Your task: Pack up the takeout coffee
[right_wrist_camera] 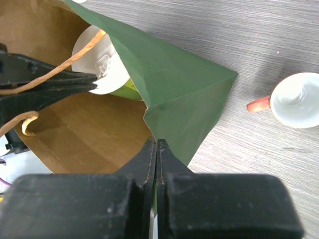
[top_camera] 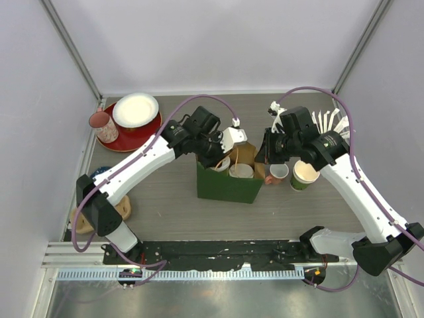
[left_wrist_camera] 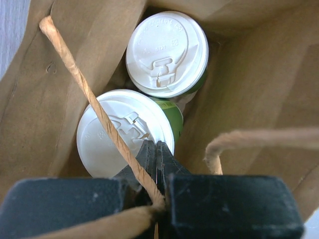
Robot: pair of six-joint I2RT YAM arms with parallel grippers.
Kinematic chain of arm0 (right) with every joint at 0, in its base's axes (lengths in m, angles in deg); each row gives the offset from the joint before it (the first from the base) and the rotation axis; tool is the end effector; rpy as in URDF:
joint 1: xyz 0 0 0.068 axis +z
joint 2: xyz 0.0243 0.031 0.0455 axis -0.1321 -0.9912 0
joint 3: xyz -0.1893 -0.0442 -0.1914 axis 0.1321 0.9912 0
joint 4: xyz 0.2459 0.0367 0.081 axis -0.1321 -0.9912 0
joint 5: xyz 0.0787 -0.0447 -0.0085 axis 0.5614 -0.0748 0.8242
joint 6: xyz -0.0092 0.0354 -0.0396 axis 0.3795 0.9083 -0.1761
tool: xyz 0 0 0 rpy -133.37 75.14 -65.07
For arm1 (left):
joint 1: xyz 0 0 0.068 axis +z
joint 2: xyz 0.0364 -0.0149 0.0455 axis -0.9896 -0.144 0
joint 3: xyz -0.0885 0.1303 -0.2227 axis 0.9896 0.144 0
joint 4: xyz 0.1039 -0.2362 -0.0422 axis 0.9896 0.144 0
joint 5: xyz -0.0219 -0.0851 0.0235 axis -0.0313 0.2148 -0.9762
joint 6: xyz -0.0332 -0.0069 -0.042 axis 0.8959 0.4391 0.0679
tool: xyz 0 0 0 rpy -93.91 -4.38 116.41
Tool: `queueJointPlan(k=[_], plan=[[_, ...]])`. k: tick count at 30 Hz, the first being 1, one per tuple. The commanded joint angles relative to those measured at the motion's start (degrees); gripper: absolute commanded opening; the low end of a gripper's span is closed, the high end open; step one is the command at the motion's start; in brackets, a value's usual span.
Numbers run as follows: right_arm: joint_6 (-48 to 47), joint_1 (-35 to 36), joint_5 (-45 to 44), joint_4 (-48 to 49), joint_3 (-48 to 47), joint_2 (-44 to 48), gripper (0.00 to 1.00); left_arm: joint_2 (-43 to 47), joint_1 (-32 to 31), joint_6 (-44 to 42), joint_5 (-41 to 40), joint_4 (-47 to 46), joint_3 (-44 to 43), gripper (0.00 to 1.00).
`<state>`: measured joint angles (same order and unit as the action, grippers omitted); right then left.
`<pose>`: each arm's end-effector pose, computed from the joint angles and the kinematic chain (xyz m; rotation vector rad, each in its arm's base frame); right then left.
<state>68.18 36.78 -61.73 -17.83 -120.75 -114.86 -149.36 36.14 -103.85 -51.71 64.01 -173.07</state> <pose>0.1953 0.1164 0.3850 -0.1965 2.4570 0.6373 0.2278 -0.2500 0.3530 1.5106 2.0132 -0.6113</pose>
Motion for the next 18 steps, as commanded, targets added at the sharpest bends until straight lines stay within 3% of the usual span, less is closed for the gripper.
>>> queueJointPlan(k=[1,6,7,10,13,18], plan=[[-1.18,0.43,1.54,-0.71,-1.51,0.46,0.01,-0.89,1.02,-0.41,1.04,-2.52,-3.22,0.00],[-2.93,0.43,1.88,-0.89,-2.55,0.20,0.02,-0.10,1.11,-1.20,3.24,-1.73,-2.70,0.00],[-3.89,0.43,1.89,-0.89,-3.26,-0.32,0.17,-0.01,1.11,-1.20,3.59,-1.38,-2.52,0.00],[-7.58,0.43,0.75,-3.25,-8.79,-2.60,0.40,0.16,1.11,-1.11,4.11,-0.32,-2.35,0.00],[-9.44,0.43,0.22,-7.12,-14.24,-3.93,0.52,0.78,1.20,-1.29,4.38,-0.15,-1.73,0.00],[-12.69,0.34,-0.04,-8.45,-18.64,-3.23,0.62,1.04,1.11,-1.55,4.82,1.35,-1.99,0.00]])
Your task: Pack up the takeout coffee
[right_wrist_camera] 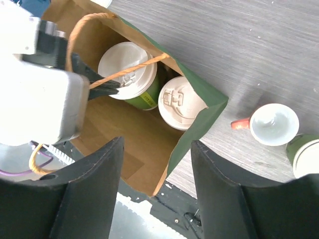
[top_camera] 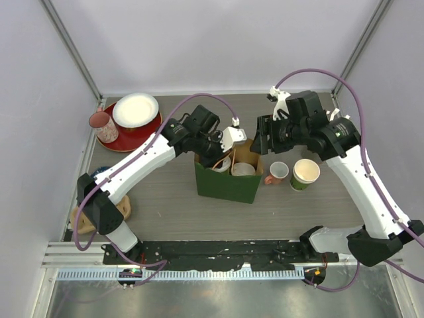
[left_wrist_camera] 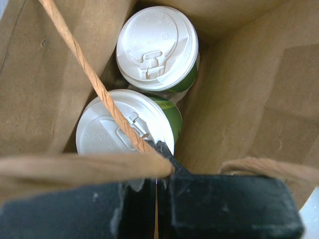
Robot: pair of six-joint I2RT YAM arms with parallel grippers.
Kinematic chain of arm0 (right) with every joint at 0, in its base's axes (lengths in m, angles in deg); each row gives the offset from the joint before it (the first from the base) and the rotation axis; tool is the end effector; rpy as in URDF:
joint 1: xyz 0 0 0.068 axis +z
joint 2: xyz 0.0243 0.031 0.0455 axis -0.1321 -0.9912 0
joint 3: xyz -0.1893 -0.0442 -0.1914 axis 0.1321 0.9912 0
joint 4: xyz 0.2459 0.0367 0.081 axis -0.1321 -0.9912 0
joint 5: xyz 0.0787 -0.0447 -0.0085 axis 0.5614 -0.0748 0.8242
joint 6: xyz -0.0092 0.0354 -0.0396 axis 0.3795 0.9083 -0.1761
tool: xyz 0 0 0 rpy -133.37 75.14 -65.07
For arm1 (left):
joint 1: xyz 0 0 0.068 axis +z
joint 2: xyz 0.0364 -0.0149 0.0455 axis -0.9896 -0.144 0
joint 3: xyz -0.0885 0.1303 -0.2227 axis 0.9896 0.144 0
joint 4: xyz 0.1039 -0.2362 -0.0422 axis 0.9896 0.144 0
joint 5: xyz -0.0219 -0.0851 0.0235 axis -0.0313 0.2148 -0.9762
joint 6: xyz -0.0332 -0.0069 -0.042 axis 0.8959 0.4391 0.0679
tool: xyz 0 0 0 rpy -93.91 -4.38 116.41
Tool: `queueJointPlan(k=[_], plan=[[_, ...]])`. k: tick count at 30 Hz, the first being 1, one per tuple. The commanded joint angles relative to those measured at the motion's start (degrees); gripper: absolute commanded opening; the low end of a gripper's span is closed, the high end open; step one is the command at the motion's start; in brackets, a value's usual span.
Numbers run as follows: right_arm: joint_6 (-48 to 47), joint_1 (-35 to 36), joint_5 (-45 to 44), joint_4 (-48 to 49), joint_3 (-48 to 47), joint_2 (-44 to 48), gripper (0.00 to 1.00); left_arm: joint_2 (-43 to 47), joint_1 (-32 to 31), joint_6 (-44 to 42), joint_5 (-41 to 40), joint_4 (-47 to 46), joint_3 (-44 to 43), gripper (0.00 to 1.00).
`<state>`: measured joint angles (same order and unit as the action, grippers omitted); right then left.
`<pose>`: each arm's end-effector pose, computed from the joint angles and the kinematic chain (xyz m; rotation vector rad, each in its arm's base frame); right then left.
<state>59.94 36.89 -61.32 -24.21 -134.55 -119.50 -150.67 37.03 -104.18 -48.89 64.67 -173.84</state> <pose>0.1987 0.1191 0.4310 -0.3742 2.3677 0.5983 0.2336 -0.2507 0.3496 1.5223 2.0233 -0.6641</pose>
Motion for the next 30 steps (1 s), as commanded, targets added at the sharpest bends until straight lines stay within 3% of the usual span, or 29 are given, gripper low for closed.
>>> queueJointPlan(k=[1,5,8,13,16,22,30], plan=[[-5.32,0.32,-0.46,-1.54,-5.55,1.67,0.63,2.44,0.21,-0.96,1.91,0.78,-1.23,0.00],[-10.33,0.75,5.76,4.41,-8.01,3.68,0.63,2.53,0.21,-0.87,1.82,1.30,-1.23,0.00],[-11.48,6.10,8.50,10.40,-8.11,5.80,0.61,2.53,0.21,-0.87,1.91,1.57,-1.32,0.00],[-14.20,25.50,4.12,7.61,-10.91,2.39,0.56,2.44,0.21,-0.70,1.47,1.57,-1.23,0.00],[-17.27,31.06,2.54,6.20,-11.71,0.79,0.54,2.53,0.21,-0.52,1.30,1.48,-0.97,0.00],[-21.85,33.54,2.18,9.71,-5.48,0.52,0.51,2.88,0.39,-0.52,1.47,1.22,-0.70,0.00],[-31.07,33.98,-8.18,12.62,-0.55,-2.20,0.53,2.88,0.48,-0.78,1.74,1.13,-0.61,0.00]])
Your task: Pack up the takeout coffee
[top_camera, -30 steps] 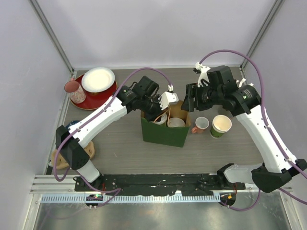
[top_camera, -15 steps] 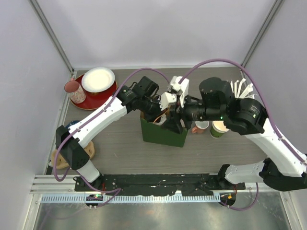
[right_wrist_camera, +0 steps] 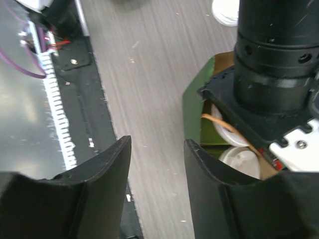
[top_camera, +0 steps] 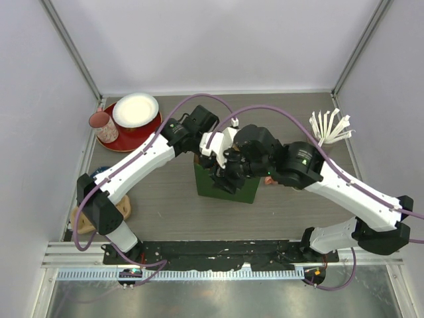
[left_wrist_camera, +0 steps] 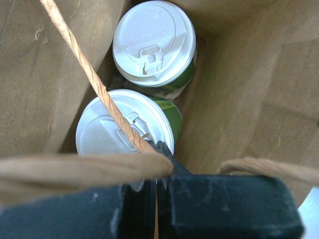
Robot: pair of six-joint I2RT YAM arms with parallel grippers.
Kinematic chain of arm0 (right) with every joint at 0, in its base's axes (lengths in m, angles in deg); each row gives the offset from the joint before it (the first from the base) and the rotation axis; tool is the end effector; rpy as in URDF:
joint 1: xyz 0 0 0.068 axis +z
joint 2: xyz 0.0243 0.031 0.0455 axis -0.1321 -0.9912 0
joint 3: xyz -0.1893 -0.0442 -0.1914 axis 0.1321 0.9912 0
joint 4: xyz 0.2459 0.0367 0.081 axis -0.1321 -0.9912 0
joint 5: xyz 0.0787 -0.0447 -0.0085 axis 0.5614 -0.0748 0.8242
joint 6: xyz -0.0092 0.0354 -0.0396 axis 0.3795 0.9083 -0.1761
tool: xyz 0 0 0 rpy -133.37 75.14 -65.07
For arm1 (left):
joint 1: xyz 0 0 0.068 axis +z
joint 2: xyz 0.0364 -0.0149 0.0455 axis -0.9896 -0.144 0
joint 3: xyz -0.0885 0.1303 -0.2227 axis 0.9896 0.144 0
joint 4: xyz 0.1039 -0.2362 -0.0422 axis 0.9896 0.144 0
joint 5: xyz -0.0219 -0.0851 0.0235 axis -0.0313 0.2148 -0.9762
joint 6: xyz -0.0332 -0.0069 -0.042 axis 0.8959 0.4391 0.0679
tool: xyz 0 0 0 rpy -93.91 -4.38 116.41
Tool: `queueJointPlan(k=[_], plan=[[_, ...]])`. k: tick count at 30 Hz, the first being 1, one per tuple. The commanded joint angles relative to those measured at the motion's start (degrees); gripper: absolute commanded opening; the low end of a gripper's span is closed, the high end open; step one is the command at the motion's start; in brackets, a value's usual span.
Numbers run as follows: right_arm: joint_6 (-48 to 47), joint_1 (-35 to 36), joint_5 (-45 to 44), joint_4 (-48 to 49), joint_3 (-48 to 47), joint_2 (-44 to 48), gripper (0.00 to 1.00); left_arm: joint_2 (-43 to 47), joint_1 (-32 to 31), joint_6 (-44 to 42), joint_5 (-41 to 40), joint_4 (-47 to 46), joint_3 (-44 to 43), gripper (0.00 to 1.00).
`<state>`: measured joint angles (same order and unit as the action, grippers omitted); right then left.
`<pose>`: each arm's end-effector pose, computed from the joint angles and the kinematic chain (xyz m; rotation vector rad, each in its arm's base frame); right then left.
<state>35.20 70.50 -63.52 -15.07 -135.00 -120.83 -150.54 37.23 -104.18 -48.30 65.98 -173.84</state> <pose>0.1090 0.2247 0.4415 -1.3972 1.7850 0.6789 0.2324 -0.2483 0.3491 1.5290 2.0422 -0.6756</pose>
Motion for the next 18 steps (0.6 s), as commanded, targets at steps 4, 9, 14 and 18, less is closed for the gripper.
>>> queueJointPlan(k=[4,9,14,18], plan=[[-8.18,0.28,-7.05,2.52,1.31,-0.87,0.55,3.10,0.37,-1.05,1.23,-0.27,0.00,0.00],[-8.98,0.37,-7.13,2.34,4.92,-0.60,0.52,3.19,0.54,-0.87,1.50,-0.36,0.09,0.00],[-9.77,0.37,-7.48,2.51,6.76,-1.65,0.46,3.01,0.54,-0.79,1.76,-0.44,0.00,0.00],[-10.03,0.28,-5.73,2.17,7.29,-1.22,0.23,3.01,0.63,-0.79,1.41,-0.53,0.09,0.00]])
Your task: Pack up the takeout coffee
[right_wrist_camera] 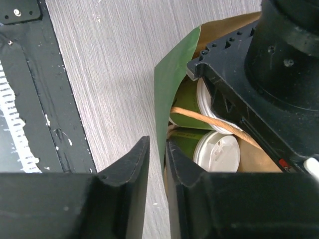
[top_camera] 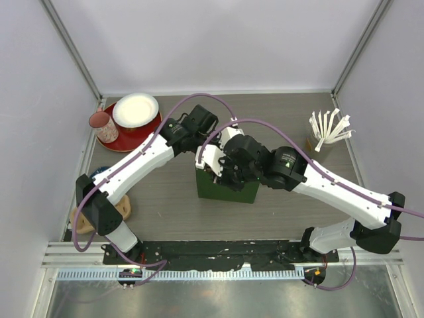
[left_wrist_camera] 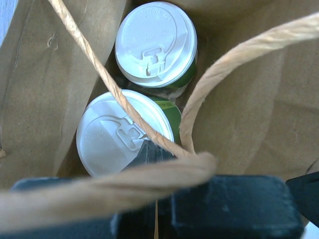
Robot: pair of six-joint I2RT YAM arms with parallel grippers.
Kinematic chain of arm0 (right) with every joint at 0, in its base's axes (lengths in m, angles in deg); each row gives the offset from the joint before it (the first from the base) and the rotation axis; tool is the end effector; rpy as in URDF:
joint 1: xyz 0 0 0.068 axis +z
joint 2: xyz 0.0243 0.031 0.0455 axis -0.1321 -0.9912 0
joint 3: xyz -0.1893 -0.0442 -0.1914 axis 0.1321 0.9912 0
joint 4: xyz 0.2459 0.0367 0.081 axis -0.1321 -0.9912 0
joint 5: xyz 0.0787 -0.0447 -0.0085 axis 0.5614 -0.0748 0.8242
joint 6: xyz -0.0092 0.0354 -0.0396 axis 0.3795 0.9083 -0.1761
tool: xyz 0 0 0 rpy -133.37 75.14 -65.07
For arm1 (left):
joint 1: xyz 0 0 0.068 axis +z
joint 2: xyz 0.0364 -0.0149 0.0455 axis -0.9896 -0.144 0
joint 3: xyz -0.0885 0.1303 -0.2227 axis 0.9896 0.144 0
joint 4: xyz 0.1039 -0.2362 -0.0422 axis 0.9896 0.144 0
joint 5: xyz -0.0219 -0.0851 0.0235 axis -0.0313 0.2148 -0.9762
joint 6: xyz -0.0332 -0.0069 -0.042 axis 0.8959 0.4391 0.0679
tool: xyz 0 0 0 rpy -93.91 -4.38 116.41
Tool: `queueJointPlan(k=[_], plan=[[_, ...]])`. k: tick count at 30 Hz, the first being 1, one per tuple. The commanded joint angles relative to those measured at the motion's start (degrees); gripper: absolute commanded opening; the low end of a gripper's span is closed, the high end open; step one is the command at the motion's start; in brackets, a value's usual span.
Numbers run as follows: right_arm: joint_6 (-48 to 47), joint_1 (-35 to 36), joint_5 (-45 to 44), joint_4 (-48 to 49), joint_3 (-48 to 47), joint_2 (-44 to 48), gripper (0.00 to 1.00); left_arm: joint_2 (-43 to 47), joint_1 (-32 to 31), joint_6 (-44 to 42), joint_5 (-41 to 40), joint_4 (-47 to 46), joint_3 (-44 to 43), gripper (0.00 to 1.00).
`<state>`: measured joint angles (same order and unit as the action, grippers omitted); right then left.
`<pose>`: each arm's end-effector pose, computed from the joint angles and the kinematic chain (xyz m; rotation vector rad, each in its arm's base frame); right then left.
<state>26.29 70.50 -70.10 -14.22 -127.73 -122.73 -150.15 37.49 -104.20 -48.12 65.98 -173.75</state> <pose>0.1207 0.2387 0.3958 -1.5484 1.7985 0.4235 0.2322 -0.2461 0.3508 1.5232 2.0387 -0.6778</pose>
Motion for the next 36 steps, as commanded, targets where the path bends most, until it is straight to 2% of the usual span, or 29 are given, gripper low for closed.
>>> queueJointPlan(k=[1,5,10,13,25,36], plan=[[-1.29,0.45,1.55,1.05,0.02,0.86,0.20,2.53,0.37,-0.59,1.06,-0.71,0.00,0.00],[-1.29,0.80,4.63,-0.01,0.63,2.09,0.08,2.01,0.46,0.03,-0.96,-1.76,-0.17,0.00],[-1.56,1.07,7.26,-0.54,0.46,2.09,0.01,2.00,0.37,-0.32,-6.22,-4.30,2.46,0.00],[-1.29,1.33,10.17,-0.54,0.72,2.18,0.01,1.92,0.28,-1.73,-7.20,-4.31,2.90,0.00],[-0.24,1.51,9.29,0.17,-0.34,1.65,0.01,4.81,-3.67,-8.23,-9.93,-4.66,11.07,0.00],[0.55,1.51,8.68,-0.80,-0.86,2.09,0.01,5.00,-3.59,-8.32,-8.96,-7.65,15.74,0.00]])
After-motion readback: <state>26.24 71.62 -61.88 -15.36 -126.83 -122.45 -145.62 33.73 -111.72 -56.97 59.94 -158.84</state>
